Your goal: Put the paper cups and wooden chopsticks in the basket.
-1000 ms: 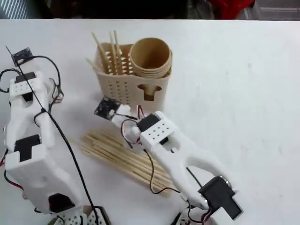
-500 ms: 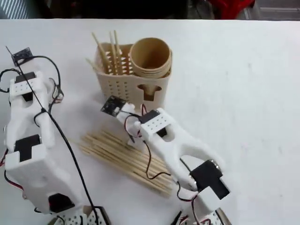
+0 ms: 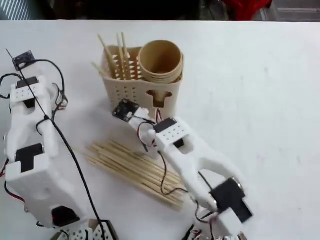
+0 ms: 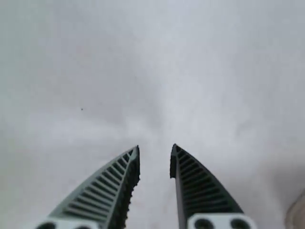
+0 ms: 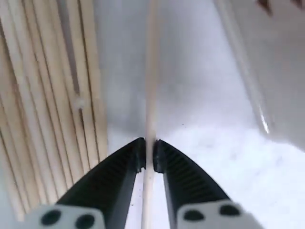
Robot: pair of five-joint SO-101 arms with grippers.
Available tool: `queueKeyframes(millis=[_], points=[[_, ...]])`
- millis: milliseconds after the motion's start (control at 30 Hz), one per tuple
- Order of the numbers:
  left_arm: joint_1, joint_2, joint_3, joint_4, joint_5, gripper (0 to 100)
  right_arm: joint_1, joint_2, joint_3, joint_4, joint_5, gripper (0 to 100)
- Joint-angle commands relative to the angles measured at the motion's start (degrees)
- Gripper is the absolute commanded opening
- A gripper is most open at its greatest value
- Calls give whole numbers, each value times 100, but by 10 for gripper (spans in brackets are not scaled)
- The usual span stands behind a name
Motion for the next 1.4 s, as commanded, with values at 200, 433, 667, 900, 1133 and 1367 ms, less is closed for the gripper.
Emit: queueKeyframes(millis=[200,433,667,900,1133,1367], points=[[66,-48,-53,-70,9,120,-48,-4127,800,541,-475,16],[66,-40,-53,-70,9,120,-259,-5191,-475,1754,-510,15],[66,-40,-44,-70,9,120,-286,-4532,-1952,418,-712,16],[66,-40,-44,-70,9,120,-365,-2791,-2629,-2703,-1020,18],[75,-31,-44,-70,9,120,-400,-725,-3930,-3609,-677,18],[57,-31,-44,-62,9,120,-453,409,-4870,-4259,-897,17]])
